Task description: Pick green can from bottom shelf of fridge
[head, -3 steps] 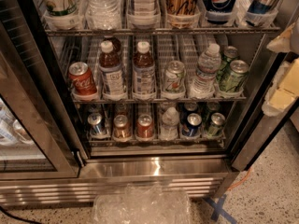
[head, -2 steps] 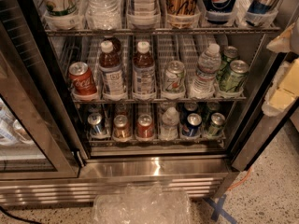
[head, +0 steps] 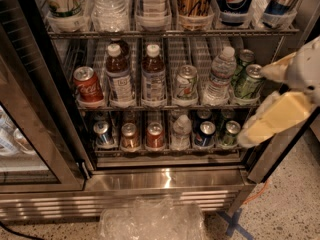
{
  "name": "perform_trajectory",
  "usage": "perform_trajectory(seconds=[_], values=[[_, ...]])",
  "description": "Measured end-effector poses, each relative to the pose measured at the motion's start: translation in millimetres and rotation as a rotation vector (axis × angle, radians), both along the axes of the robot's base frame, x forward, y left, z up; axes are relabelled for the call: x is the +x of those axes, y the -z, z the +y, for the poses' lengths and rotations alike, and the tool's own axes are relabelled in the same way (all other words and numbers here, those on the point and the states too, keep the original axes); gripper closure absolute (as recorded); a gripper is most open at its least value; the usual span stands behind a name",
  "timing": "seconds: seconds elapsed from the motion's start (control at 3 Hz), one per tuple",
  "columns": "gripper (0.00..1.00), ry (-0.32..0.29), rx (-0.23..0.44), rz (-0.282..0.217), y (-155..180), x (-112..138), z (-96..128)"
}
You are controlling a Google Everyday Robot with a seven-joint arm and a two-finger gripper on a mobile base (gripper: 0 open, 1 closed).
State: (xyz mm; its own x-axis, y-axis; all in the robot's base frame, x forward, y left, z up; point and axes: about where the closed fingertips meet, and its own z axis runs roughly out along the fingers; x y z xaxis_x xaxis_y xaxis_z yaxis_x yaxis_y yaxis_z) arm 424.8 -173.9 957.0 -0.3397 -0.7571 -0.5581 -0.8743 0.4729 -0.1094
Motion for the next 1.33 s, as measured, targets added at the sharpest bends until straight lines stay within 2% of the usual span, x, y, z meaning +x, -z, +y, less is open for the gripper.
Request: perform_trajectory(seconds=[0.33,0.67,1.0,1.33], values=[[0.0,0.048,0.145,-0.019,17,-22,51],[0.0,0.087,0.184,-0.004,40,-20,58],[0.0,0.087,0.182,-0.004,40,-20,58],[0.0,0.128,0.233,-0.016,61,-25,68]])
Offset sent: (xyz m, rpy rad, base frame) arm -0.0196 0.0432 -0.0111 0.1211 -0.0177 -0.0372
